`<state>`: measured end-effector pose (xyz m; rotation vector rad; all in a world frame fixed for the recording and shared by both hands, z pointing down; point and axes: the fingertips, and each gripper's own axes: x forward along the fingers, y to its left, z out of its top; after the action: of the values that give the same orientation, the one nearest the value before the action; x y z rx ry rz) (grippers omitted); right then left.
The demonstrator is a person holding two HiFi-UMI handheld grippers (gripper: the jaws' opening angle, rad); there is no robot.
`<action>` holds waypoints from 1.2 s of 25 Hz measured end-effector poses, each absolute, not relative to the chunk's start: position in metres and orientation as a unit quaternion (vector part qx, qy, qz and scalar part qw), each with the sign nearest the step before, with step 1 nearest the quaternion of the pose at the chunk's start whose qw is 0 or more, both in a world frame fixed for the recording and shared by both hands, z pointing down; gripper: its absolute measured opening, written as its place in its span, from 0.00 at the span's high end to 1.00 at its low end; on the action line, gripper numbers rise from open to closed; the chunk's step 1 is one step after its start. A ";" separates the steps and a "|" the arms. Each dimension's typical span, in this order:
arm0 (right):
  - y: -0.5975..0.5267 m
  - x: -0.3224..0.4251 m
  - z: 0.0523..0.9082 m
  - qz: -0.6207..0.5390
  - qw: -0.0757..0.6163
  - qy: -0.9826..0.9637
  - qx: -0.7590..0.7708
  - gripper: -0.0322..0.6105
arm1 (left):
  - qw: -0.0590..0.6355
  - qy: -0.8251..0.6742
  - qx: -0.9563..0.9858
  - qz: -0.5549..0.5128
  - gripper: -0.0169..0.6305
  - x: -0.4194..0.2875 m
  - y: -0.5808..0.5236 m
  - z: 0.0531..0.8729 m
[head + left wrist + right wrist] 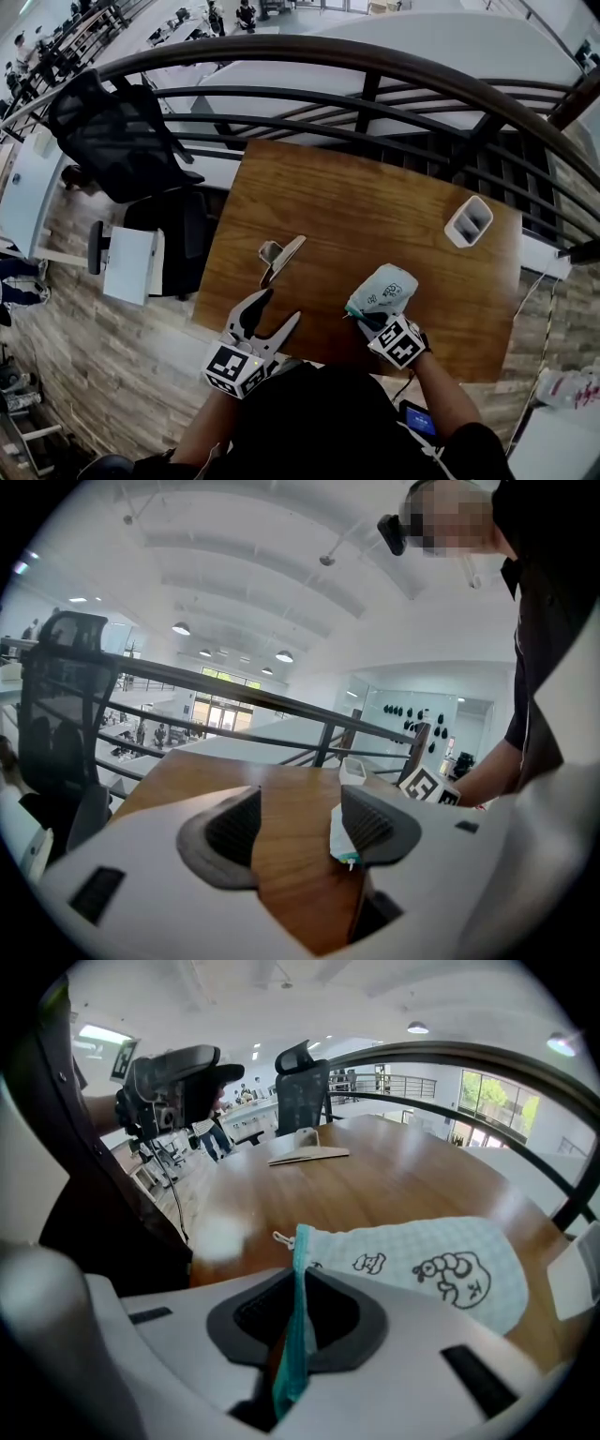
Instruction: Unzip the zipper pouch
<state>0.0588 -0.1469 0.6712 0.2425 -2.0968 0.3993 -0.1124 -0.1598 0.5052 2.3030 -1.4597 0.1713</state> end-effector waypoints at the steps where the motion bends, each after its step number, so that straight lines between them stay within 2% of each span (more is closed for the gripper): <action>1: -0.148 0.058 0.665 0.167 0.470 -0.861 0.101 0.91 | 0.204 -0.516 0.830 0.062 0.55 -0.110 -0.161 0.506; 4: -0.149 0.056 0.647 0.167 0.452 -0.870 0.102 0.91 | 0.204 -0.490 0.845 0.065 0.56 -0.101 -0.164 0.507; 7: -0.152 0.055 0.629 0.152 0.438 -0.880 0.103 0.91 | 0.195 -0.456 0.865 0.076 0.64 -0.089 -0.168 0.511; 11: -0.153 0.053 0.599 0.129 0.416 -0.895 0.095 0.91 | 0.182 -0.402 0.892 0.096 0.70 -0.068 -0.173 0.516; 24: -0.159 0.056 0.524 0.114 0.355 -0.925 0.073 0.91 | 0.120 -0.240 0.950 0.161 0.69 0.000 -0.174 0.530; 30: -0.148 0.058 0.512 0.119 0.334 -0.934 0.040 0.90 | 0.088 -0.163 0.969 0.165 0.63 0.031 -0.169 0.523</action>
<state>0.0583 -0.1485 0.5121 0.1049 -2.4387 0.3115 0.0313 -0.1694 0.5225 2.8839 -0.4864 0.4912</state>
